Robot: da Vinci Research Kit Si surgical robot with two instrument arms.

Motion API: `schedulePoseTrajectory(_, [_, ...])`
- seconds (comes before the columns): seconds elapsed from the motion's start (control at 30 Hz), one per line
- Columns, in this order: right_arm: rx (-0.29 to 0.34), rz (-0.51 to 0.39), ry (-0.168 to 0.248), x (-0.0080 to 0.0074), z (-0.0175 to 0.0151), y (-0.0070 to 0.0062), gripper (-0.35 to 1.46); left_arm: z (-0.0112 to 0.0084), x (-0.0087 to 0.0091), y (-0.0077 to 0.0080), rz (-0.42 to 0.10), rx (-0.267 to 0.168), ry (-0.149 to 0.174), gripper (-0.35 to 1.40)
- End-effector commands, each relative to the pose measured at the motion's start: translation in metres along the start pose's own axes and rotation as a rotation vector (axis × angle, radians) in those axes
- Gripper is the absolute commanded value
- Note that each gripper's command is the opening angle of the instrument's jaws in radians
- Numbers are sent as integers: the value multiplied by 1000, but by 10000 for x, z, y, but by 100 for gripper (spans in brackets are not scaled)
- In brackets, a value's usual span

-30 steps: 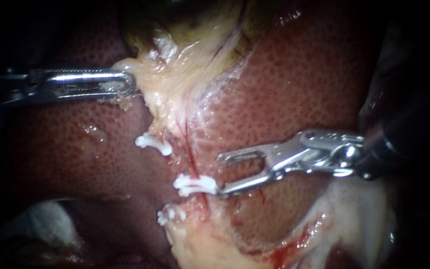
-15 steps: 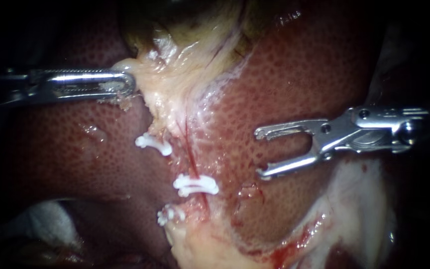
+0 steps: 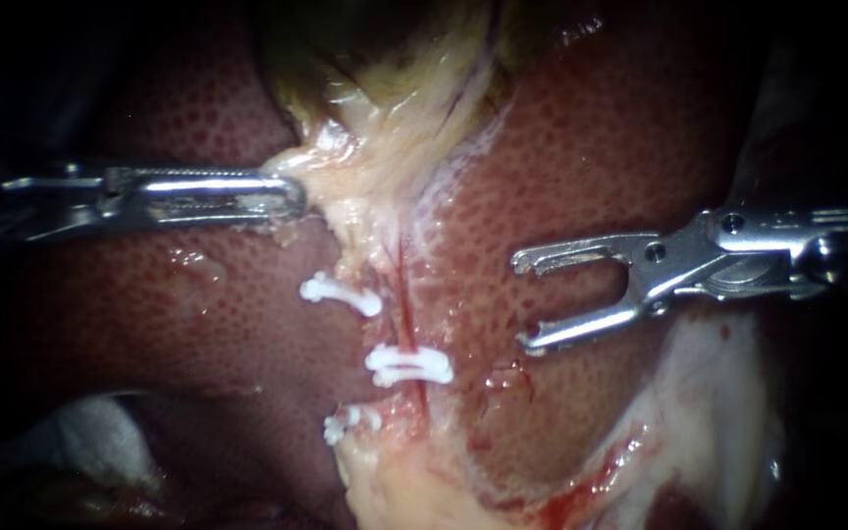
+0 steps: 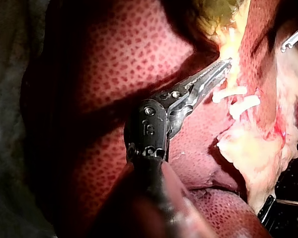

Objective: Going back second clip right tube

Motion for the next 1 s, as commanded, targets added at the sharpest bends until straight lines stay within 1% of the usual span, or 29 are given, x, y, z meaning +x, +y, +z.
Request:
schedulePoseTrajectory(0.03, [0, 1, 0, 0, 0, 0, 49, 4, -2, -1, -1, 5, -9, -35])
schedulePoseTrajectory(0.2, [0, 1, 0, 0, 0, -1, 49, 25, -10, -6, -2, 0, -22, -35])
schedulePoseTrajectory(0.47, [0, 1, 3, 0, -1, -1, 49, 43, -12, -13, 1, 1, -28, -35])
schedulePoseTrajectory(0.63, [-1, 1, 6, 0, -1, -1, 49, 44, -13, -18, 2, 0, -34, -35])
schedulePoseTrajectory(1.0, [-1, 3, 9, 1, -4, -2, 49, 44, -13, -18, 2, 0, -34, -35])
